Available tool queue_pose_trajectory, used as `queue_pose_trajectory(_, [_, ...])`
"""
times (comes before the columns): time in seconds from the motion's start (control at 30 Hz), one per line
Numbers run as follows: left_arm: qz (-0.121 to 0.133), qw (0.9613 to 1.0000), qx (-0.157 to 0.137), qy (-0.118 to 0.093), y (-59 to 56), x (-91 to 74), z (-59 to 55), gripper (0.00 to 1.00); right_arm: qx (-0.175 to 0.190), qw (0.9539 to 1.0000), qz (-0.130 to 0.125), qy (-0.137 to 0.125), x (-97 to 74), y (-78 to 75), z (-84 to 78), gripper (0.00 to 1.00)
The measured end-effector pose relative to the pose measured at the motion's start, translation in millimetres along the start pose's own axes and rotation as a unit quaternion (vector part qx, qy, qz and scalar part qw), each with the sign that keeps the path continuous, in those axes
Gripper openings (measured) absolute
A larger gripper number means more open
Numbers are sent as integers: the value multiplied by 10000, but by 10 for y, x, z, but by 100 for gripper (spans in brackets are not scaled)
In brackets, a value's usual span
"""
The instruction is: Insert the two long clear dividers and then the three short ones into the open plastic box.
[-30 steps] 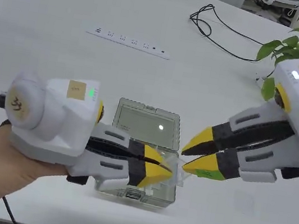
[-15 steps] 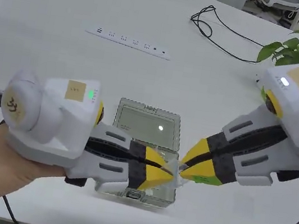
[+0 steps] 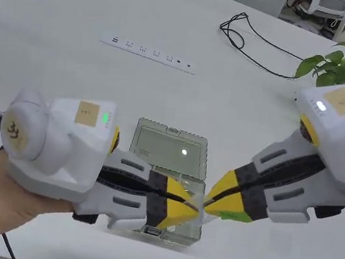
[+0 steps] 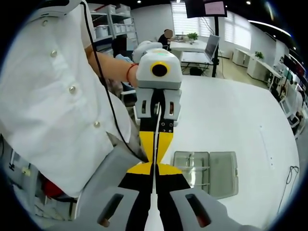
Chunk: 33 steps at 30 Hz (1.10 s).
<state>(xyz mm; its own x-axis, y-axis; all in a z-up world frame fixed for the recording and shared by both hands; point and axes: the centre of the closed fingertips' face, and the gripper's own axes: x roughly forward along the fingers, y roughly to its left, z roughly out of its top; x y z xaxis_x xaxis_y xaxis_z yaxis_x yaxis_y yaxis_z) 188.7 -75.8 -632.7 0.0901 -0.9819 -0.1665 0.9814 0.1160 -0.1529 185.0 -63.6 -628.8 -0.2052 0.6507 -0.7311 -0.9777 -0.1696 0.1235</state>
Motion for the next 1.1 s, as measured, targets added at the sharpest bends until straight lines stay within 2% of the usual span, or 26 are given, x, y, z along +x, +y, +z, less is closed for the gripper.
queue_pose_trajectory(0.33, [99,9999,-130,-17,31,-34,-41,0,-57,10000,-31,61,38,-17,7,2])
queue_pose_trajectory(0.63, [274,9993,-239,34,67,-101,-137,2,-32,9999,-124,49,6,-93,2,2])
queue_pose_trajectory(0.83, [431,9980,-449,88,109,-166,-218,9,25,9995,-298,44,-36,-180,-2,2])
queue_pose_trajectory(1.1, [724,9959,-524,135,214,-314,-300,16,141,9981,-593,84,-44,-370,-34,2])
